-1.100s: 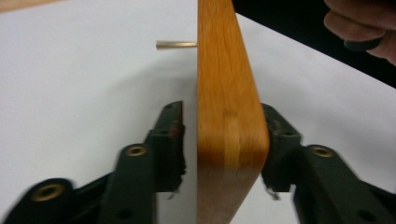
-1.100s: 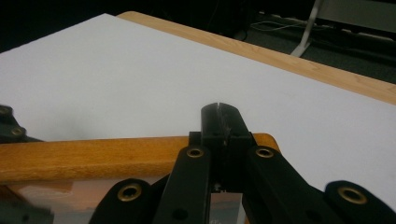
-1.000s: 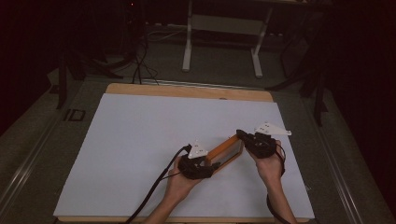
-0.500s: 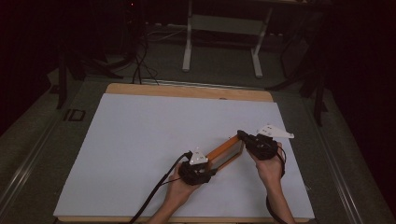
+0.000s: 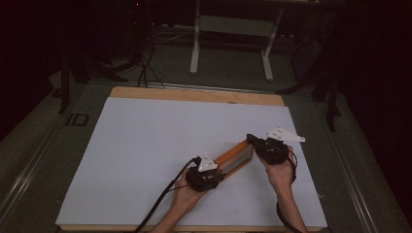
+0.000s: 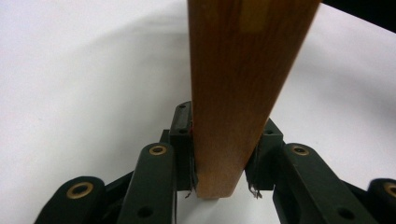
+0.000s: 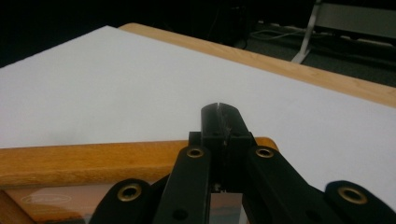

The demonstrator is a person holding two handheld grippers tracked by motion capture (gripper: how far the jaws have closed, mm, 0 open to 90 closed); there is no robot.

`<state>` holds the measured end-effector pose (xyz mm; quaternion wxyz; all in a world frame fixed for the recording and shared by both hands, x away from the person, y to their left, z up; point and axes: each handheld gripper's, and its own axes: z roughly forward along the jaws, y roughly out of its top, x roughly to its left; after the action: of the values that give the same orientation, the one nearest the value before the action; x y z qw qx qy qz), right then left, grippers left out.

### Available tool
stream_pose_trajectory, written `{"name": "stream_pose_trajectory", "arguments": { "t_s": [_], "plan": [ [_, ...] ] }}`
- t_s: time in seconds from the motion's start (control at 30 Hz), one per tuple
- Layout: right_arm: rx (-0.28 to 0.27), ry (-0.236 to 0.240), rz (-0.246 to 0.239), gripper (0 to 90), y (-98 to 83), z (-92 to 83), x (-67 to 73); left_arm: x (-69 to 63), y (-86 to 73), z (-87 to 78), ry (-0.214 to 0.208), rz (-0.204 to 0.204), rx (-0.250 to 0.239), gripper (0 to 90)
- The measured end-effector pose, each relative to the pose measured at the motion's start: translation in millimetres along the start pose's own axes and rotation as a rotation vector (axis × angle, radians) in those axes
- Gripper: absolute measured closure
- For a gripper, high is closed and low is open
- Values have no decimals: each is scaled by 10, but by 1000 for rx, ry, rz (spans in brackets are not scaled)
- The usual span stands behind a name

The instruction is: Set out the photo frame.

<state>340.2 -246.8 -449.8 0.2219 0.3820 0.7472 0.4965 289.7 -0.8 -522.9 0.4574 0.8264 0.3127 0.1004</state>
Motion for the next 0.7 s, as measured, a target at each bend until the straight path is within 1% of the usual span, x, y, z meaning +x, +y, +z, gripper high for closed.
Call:
{"name": "stream_pose_trajectory", "arguments": {
  "t_s": [0.03,0.1,0.2,0.27,0.37,0.4,0.47,0.53,0.6,0.7],
  "plan": [
    [-8,0,5,900,5,-17,-1,-1,16,-18,-1,-2,-4,690],
    [-22,1,9,900,14,-57,-1,3,53,-68,-1,15,-7,690],
    [-33,0,1,900,28,-110,-2,16,115,-139,-7,37,-8,691],
    [-37,2,-1,900,36,-140,-3,29,157,-185,-13,61,3,691],
    [-44,5,-8,900,47,-177,-8,69,223,-257,-33,83,6,691],
    [-47,5,-10,900,50,-187,-12,85,246,-285,-42,83,3,691],
    [-51,4,-8,900,49,-199,-23,125,293,-347,-64,70,-13,691],
    [-57,14,9,900,41,-202,-43,161,340,-411,-79,76,-18,692],
    [-57,19,15,900,27,-199,-59,192,379,-468,-93,73,-26,692],
    [-49,27,8,900,9,-194,-59,244,426,-539,-109,71,-36,692]
  ]
}}
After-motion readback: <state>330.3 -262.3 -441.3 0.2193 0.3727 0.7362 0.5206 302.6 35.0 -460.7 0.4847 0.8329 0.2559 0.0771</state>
